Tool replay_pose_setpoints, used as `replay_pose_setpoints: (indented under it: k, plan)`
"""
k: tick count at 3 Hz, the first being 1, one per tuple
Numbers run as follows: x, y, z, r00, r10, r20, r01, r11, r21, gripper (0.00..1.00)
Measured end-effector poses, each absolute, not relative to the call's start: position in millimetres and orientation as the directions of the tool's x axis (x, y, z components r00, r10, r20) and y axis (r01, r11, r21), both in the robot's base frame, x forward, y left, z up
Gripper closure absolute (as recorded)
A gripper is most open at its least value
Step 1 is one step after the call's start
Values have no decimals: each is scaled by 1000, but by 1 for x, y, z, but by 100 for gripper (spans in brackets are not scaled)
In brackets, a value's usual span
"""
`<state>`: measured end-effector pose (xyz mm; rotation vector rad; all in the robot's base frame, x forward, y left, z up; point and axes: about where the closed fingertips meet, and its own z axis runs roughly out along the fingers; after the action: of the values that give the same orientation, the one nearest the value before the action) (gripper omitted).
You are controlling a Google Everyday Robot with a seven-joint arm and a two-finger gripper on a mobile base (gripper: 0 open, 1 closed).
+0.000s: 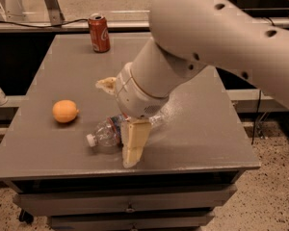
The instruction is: Knock water bottle over
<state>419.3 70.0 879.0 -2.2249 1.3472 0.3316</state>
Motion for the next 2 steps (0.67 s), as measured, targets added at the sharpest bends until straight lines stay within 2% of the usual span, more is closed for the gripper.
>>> replay_pose_setpoints:
  k: [1, 2]
  plan:
    - [442, 27, 881, 368, -757, -540, -929, -275, -248, 0]
    - [470, -32, 886, 273, -777, -567, -959, -174, -223, 0]
